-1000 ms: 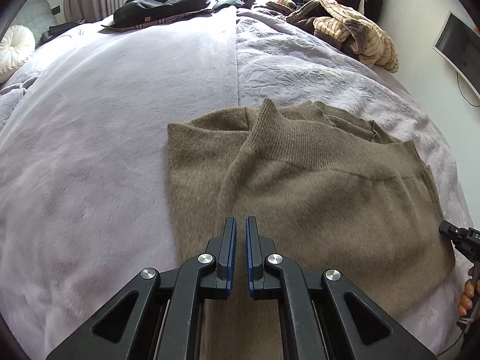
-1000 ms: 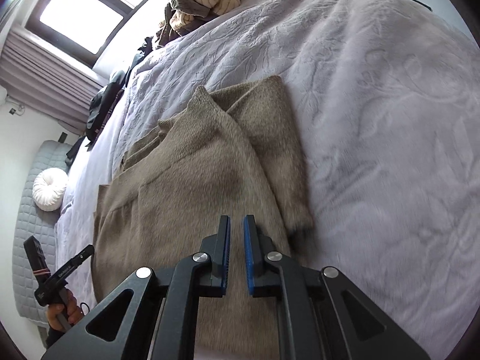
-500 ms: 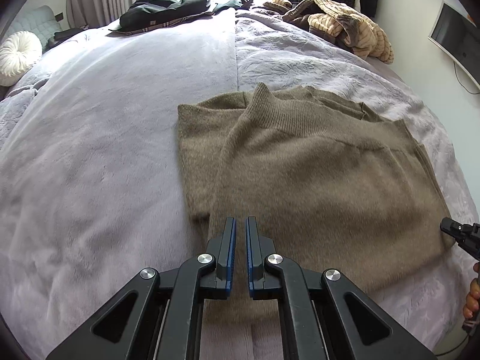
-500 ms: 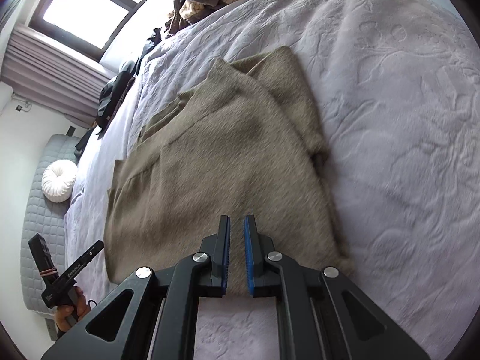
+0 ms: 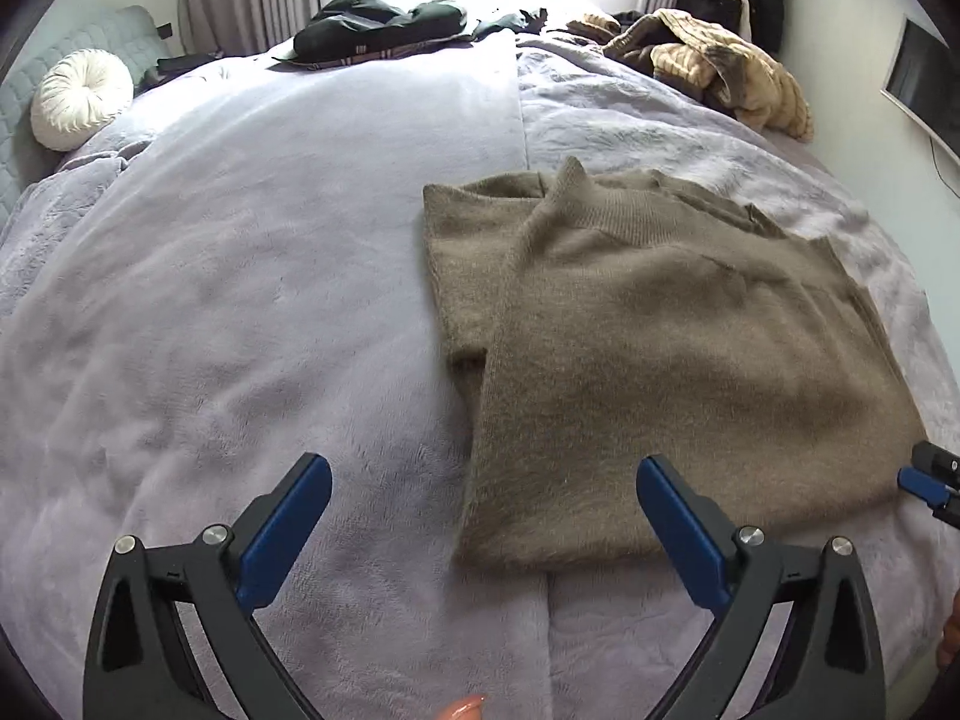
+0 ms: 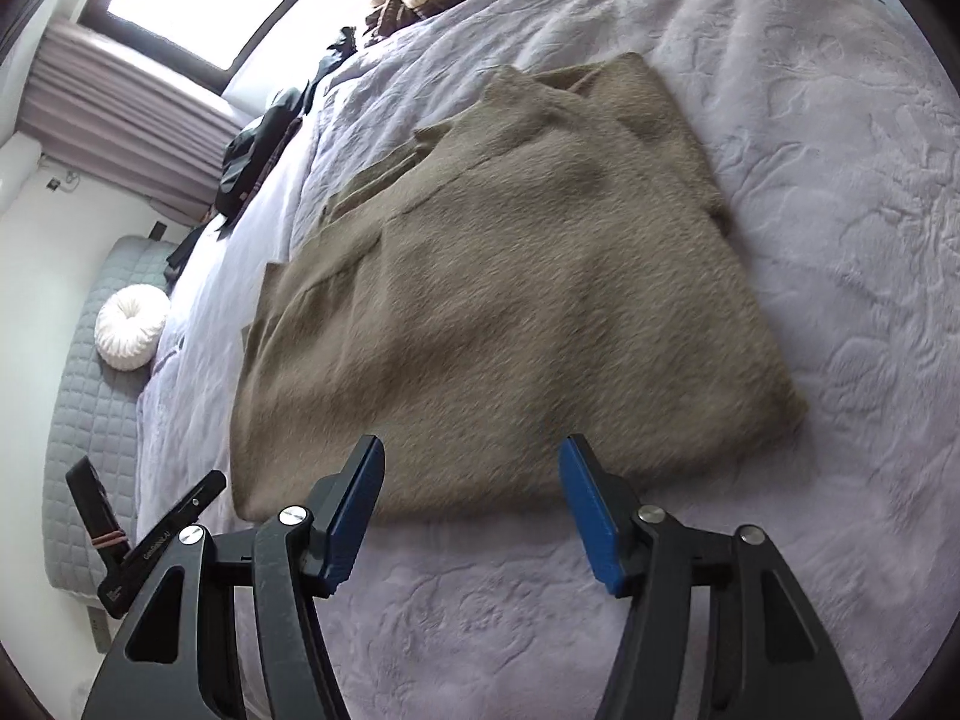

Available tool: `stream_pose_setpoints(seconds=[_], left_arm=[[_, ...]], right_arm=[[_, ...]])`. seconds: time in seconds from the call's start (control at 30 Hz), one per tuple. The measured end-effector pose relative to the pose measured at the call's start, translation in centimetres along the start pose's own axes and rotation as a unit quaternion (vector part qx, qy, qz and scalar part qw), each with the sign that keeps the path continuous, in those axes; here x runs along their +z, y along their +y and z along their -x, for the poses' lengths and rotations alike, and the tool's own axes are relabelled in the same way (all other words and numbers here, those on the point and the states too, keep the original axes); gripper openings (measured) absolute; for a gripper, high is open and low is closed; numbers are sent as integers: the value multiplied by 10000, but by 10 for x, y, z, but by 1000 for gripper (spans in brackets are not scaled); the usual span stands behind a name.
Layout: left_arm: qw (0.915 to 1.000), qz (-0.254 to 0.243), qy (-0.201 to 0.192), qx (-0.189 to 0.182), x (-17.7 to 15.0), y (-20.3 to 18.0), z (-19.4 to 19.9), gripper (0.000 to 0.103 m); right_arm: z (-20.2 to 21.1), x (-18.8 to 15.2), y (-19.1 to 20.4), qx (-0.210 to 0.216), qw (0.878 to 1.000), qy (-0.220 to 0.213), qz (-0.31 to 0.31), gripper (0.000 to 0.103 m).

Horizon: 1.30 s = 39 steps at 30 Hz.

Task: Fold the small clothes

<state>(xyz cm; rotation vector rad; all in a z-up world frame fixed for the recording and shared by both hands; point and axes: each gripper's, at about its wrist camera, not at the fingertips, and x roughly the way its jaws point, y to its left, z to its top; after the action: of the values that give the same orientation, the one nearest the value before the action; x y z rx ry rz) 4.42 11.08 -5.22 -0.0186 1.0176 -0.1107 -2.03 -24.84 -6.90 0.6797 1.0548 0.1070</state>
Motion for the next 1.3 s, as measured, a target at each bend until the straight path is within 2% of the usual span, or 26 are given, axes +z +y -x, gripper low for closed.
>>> stream_pose_setpoints(seconds=[0.43,0.67,1.03,1.13,1.23,1.3], left_arm=[[9985,384,247,-297,-19,18,-2,102],[9980,487,180,-366,-20,26,2,102],[9972,561,179,-467,-14,39,-2,102],[9955,632,173,-688,-10,45,-4,102],[9882,966,232,-1166,-6,59,-8,102],[9847,1101,254,-1324,-4,64,-10,102]], right_arm=[[-19,-34,25,259,9989,362,141,72],[-48,-49,56,738,9938,773,293,72],[-106,-54,88,1399,9846,1043,-143,72],[-118,-53,93,1591,9820,980,-283,72],[-131,-51,99,1732,9793,957,-423,72],[-139,-50,104,1846,9769,945,-523,72]])
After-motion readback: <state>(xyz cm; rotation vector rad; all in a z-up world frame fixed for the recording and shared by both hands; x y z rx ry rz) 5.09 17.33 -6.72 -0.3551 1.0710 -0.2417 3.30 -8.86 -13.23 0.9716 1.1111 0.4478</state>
